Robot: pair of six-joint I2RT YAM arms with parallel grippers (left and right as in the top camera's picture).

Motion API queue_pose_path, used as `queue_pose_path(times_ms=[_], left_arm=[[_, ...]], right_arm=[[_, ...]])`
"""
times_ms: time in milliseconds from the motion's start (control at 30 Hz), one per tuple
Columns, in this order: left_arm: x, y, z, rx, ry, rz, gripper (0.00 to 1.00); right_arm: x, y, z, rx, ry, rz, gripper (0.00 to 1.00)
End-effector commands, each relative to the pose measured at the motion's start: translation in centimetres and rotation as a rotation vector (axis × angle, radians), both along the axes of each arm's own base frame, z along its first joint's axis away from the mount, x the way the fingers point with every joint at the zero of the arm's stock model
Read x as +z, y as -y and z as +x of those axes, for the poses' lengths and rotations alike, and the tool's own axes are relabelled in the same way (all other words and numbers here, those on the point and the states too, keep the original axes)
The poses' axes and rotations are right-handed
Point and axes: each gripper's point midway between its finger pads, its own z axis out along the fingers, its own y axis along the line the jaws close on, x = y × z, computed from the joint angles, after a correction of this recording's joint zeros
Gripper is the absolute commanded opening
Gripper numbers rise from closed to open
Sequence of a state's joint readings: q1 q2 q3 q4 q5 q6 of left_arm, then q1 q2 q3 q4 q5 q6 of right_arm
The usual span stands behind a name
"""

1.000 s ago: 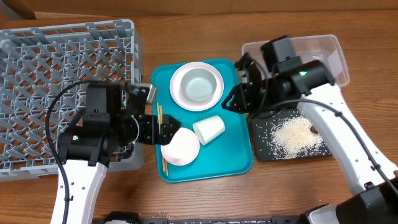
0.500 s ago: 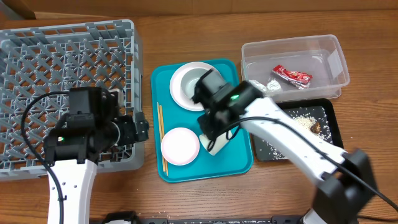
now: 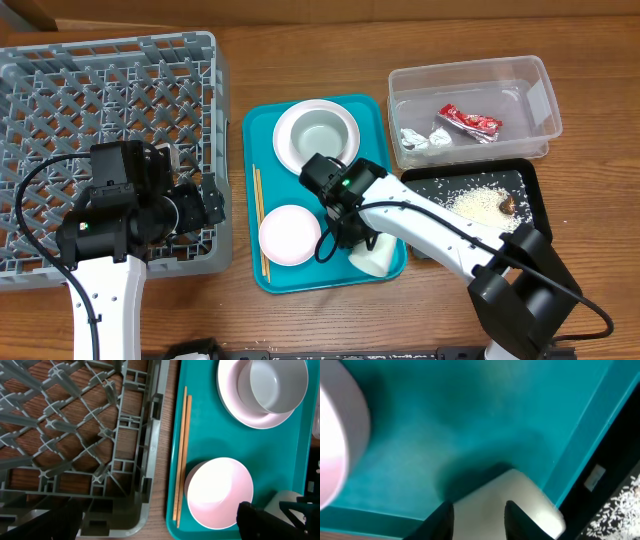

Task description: Sort waste into correct bins and load items into the dishwasher

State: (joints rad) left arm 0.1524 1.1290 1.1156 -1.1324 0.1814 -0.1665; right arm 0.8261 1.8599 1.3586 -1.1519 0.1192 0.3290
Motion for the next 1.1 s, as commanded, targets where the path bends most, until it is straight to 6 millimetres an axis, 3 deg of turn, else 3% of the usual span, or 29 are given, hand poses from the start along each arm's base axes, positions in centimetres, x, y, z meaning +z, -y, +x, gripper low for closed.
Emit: queue_pose_path(times_ms=[0,167,367,500,600,833,1067], left_arm=[[0.7,-0.4,0.3,0.022,0.021,0.005,1.00],[0.7,-0.3,0.3,0.022,0.020,0.005,1.00],[0.6,-0.3,0.3,0.022,0.019,0.005,1.00],[0.7,-0.3,0.3,0.021,0.020,0.002,1.00],[0.7,-0.3,0.3,0.021,0.021,0.002,1.00],[0.7,-0.3,0.3,0.021,0.021,0.002,1.00],[0.7,-0.3,0.3,0.021,0.021,0.002,1.00]], right_arm=[[0.2,0.4,0.3,-0.018,0.031,-0.020,0.35],[1.3,0.2,0.9,-0.019,0.057,-0.019,0.35],[5.6,0.6,1.9,-0.035,0.164,0.016,0.35],[8.3,1.5,1.0,-0.033,0.193,0.047,0.37],[9.2,2.1,-0.6,-0.023,0.157,0.055,0.38],[6.8,1.6,-4.3,0.045,0.071,0.017,0.40],[3.1,3.9,-4.9,-0.024,0.138,-0.104,0.41]])
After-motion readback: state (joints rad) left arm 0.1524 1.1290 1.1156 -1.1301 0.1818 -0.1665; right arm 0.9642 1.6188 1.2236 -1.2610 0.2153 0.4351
